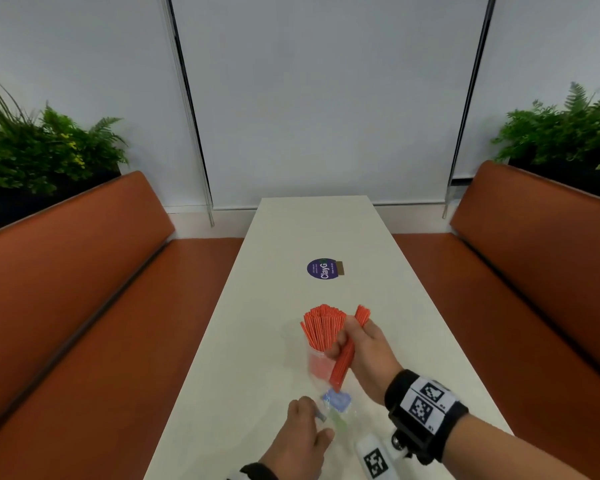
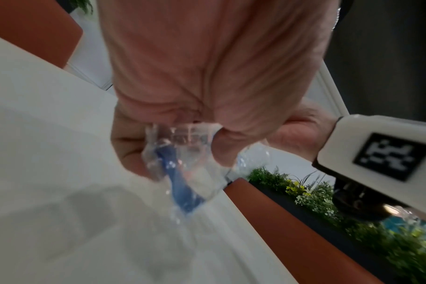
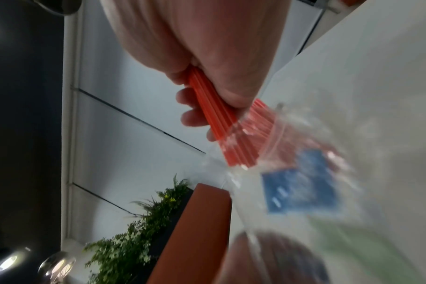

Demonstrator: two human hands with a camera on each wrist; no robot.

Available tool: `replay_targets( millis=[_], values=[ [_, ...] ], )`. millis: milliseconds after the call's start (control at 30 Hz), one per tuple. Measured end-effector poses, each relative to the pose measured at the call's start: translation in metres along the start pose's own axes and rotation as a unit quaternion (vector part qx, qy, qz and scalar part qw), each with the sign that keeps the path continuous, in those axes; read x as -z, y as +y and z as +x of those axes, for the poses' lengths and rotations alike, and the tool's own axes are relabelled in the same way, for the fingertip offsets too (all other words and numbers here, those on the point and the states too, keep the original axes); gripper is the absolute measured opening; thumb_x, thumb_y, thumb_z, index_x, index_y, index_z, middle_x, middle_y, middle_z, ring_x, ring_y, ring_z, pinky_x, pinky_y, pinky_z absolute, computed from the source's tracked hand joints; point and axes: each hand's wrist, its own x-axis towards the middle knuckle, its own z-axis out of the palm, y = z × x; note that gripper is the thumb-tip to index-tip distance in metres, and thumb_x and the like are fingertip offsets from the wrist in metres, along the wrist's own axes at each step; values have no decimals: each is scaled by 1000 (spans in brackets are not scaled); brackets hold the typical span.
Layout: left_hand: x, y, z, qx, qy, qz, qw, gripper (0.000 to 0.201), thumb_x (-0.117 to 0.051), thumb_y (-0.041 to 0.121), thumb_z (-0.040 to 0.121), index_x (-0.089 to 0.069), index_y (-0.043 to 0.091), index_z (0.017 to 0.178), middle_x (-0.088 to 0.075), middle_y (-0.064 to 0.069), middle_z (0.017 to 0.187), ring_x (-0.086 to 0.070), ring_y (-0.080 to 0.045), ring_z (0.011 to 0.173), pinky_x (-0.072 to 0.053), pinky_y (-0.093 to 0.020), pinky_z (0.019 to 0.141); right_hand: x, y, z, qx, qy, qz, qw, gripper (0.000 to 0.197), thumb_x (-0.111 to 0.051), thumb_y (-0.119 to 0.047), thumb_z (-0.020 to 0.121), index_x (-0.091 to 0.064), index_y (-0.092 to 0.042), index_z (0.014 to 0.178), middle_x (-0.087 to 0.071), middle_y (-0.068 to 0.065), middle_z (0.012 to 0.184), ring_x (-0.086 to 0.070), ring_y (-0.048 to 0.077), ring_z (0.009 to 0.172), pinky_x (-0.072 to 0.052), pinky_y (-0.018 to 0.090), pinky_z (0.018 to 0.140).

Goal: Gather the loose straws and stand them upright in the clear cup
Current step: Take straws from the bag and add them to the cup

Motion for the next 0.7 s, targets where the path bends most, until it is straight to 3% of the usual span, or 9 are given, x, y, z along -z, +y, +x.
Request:
replay_targets(
  millis=[67,100,167,267,367,533,600,700],
  values=[
    [3,0,-4,13,-54,36,998,20,-52,26,91,-33,33,90,-30,0,103,-46,-15,74,-34,-17,65,6,-8,3,18,10,37,999,34,-35,-19,101,-42,-9,69,-49,6,55,-47,23,53,-42,39,64],
    [5,0,-5,18,-85,61,994,16,-53,28,90,-41,28,99,-30,-1,104,-48,-18,79,-37,-20,71,10,-10,5,28,16,49,998,33,-35,-17,101,-41,-10,69,-48,4,53,-46,22,53,-41,40,63],
    [6,-1,-5,21,-138,121,983,43,-57,34,87,-42,18,124,-33,-5,112,-51,-25,101,-40,-28,90,14,-15,7,46,25,52,997,30,-35,-17,101,-40,-11,72,-49,1,51,-46,20,52,-40,43,67],
    [7,-1,-2,41,-154,167,973,79,-59,44,83,-18,19,145,-28,-10,135,-33,-28,127,-37,-44,106,18,-18,11,58,39,33,997,25,-36,-18,101,-41,-12,77,-50,-1,52,-48,19,54,-41,43,76],
    [13,7,7,58,-104,149,982,84,-57,49,84,-11,19,148,-25,-7,141,-26,-25,132,-35,-46,108,17,-18,17,77,50,2,996,23,-36,-18,100,-42,-13,79,-49,2,58,-49,19,56,-42,43,77],
    [38,29,48,57,67,30,996,83,-66,44,78,-21,13,141,-32,-7,140,-29,-23,131,-31,-33,108,9,-23,33,122,50,-63,989,20,-35,-17,100,-43,-10,82,-50,5,66,-51,19,60,-45,32,66],
    [49,33,71,72,115,-20,991,97,-77,44,66,-21,11,139,-34,-7,137,-31,-24,129,-34,-36,107,5,-22,42,138,43,-91,985,19,-36,-16,100,-44,-9,84,-52,4,66,-52,18,61,-46,30,66],
    [55,33,104,117,124,-64,983,131,-87,38,53,-1,7,147,-22,-9,149,-21,-25,140,-29,-37,114,-1,-15,56,159,24,-136,978,17,-36,-15,100,-44,-9,86,-52,2,65,-52,13,60,-46,27,67]
  ],
)
